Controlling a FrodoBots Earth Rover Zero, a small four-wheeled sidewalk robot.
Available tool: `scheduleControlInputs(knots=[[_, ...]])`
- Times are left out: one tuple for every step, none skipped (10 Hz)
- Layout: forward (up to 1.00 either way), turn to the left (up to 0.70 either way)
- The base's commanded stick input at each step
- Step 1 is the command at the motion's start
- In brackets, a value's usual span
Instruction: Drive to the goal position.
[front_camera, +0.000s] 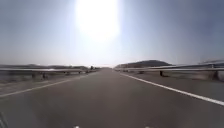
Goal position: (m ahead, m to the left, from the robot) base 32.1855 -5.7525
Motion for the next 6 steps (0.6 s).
scheduleControlInputs(knots=[[1.0, 0.0], [1.0, 0.0], [1.0, 0.0], [1.0, 0.0], [1.0, 0.06], [1.0, 0.29]])
